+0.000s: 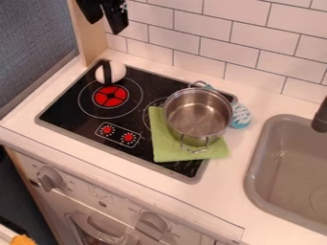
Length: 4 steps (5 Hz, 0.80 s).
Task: Move the silver pot on the green towel to the bottom corner of the left burner
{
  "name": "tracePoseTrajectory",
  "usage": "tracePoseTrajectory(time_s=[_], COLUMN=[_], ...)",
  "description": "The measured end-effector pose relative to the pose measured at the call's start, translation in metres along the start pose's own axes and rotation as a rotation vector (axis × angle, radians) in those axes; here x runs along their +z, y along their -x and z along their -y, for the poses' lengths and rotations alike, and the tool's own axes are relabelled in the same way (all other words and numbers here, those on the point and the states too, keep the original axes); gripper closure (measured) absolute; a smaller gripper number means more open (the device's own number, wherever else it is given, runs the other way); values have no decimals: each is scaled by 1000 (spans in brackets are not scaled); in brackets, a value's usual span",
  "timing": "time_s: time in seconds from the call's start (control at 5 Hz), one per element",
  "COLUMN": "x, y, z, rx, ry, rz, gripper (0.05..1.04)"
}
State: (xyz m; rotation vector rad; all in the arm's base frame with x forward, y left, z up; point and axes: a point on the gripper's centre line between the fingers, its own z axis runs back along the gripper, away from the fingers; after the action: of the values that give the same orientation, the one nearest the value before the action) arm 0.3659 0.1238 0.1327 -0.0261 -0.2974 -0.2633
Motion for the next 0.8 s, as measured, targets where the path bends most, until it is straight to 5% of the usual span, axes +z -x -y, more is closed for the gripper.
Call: tracePoseTrajectory(time_s=[0.8], x=[-34], y=[30], z=[82], rx=[136], ry=[112], rz=[-44], gripper=[83])
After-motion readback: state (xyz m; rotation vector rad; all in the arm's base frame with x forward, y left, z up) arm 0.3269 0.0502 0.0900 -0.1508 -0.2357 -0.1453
